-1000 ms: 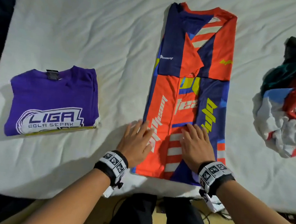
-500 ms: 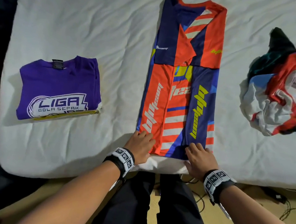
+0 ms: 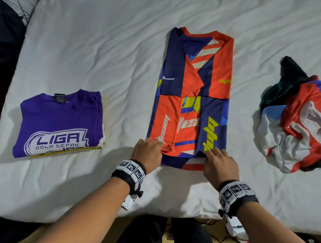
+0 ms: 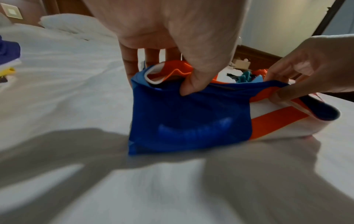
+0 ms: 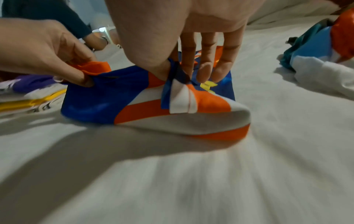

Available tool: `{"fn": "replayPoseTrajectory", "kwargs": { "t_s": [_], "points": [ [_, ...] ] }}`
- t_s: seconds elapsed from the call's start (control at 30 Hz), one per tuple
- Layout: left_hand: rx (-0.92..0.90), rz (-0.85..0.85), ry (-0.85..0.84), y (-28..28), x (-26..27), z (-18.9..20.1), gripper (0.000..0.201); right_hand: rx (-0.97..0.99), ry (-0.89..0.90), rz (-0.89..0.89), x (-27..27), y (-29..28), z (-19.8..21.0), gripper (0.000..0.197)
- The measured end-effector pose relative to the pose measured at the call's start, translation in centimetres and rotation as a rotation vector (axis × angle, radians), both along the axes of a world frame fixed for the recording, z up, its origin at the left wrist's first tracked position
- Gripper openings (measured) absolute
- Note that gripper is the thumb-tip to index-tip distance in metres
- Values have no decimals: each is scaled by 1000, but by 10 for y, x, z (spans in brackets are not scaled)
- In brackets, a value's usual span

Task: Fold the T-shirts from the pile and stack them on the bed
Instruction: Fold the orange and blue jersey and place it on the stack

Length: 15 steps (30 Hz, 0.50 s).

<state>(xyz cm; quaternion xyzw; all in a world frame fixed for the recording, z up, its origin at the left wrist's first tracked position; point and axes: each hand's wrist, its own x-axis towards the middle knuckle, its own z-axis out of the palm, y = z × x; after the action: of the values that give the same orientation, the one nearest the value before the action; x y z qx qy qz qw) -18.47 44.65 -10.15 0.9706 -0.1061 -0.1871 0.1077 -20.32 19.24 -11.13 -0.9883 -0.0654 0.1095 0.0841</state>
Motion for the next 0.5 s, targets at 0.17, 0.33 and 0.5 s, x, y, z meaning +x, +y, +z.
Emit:
{"fn": "replayPoseTrajectory", "kwargs": {
  "t_s": [0.17, 0.33, 0.5],
  "points": [
    [-14, 85, -125, -2, 63, -3, 25, 12, -23, -87, 72, 0, 7, 16],
    [-37, 101, -230, -5, 139, -6, 23, 6, -65, -134, 146, 0, 4, 26],
    [-29, 94, -262, -9, 218, -12, 17, -48, -59, -141, 218, -4, -2, 36]
  ]
}}
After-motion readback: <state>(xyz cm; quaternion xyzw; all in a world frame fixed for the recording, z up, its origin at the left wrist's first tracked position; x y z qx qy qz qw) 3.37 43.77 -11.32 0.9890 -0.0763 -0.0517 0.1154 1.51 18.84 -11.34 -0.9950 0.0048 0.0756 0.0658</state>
